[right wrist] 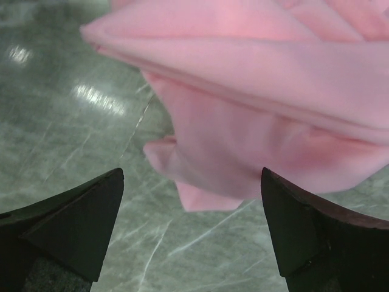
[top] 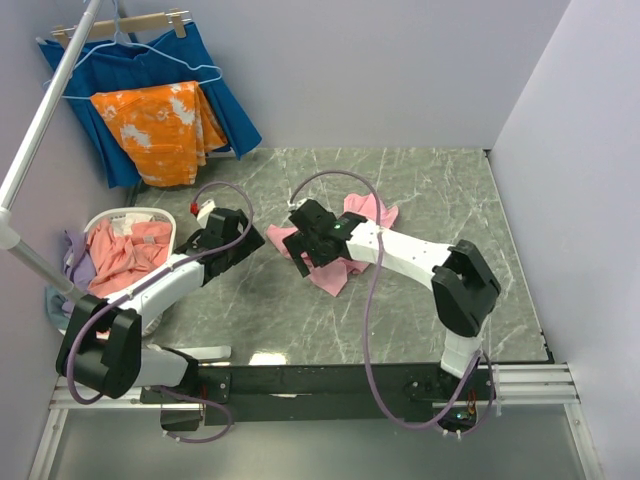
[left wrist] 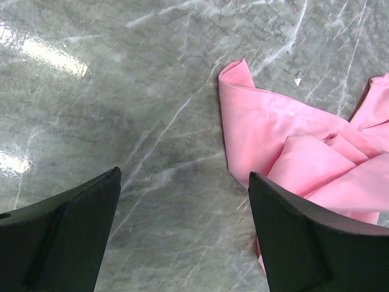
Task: Fold and stack the t-shirts
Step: Flatten out the tshirt
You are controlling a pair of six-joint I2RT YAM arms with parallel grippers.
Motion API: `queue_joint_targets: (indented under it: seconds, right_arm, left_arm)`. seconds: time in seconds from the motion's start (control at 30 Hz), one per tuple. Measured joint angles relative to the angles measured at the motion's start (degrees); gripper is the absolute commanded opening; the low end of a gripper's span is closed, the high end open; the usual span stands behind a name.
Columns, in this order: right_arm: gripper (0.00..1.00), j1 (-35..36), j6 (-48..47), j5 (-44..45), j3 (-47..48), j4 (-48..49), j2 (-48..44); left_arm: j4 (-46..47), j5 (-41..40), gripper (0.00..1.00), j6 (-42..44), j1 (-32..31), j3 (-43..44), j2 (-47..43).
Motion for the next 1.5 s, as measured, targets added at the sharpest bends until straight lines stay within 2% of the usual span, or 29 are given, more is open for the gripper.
queue_joint_targets:
  seconds: [0.1, 0.2, 0.27, 0.3, 0.5, 0.57, 0.7, 0.77, 0.87, 1.0, 1.13, 1.33, 1.4, 1.5]
  right_arm:
    - [0.98, 0.33, -0.24, 4.0, 2.25, -0.02, 2.91]
    - [0.75, 0.02, -0.74, 7.91, 4.63, -0.44, 6.93]
    - [0.21, -0.28, -1.01, 9.79, 6.49, -0.68, 9.84]
    - [0.0, -0.5, -1.38, 10.43, 7.1, -0.72, 10.8]
    - [0.0, -2.49, -0.33, 14.82, 7.67, -1.11, 9.62]
    - [0.0, -2.91, -0.59, 15.72, 7.67, -1.2, 6.05]
    - [0.0, -3.06, -2.27, 16.37, 8.0, -0.59, -7.87]
    - [0.0, -3.06, -3.1, 16.41, 10.71, -0.87, -15.15]
    - [0.0, -3.04, -4.11, 16.81, 18.18, -0.96, -21.42]
    - [0.0, -2.69, -5.11, 16.22, 25.94, -1.4, -25.38]
    - [0.0, -1.51, -5.22, 13.11, 29.64, -2.54, -27.43]
    - [0.01, 0.59, -4.39, 9.11, 28.15, -2.25, -31.95]
    - [0.03, 0.74, -4.15, 11.72, 24.2, -1.29, -34.71]
    - [0.0, 0.7, -3.96, 17.18, 18.32, -1.05, -36.89]
  left_arm:
    - [0.0, 0.04, 0.91, 0.02, 0.0, 0.0, 0.09]
    - [0.0, 0.17, 0.91, 0.04, 0.0, 0.0, 0.42]
    - [0.0, 0.17, 0.91, 0.04, 0.0, 0.0, 0.5]
    - [0.02, 0.17, 0.91, 0.04, 0.0, 0.0, 0.5]
    - [0.0, 0.17, 0.91, 0.17, 0.0, 0.0, 0.5]
    - [0.02, 0.22, 0.9, 0.33, 0.09, 0.0, 0.5]
    - [0.5, 0.7, 0.9, 0.5, 0.26, 0.0, 0.55]
    - [0.76, 0.94, 0.9, 0.5, 0.28, 0.0, 0.57]
    - [0.83, 1.11, 0.9, 0.5, 0.33, 0.02, 0.66]
    - [0.72, 1.11, 0.91, 0.52, 0.44, 0.35, 0.42]
    - [-0.26, 1.07, 0.91, 0.68, 0.63, 0.81, -2.6]
    - [-0.87, 1.03, 0.95, 1.64, 0.96, 2.29, -8.66]
    - [-0.83, 1.11, 0.94, 2.14, 1.01, 2.4, -9.92]
    - [-0.57, 2.12, 0.93, 2.64, 1.03, 2.36, -9.88]
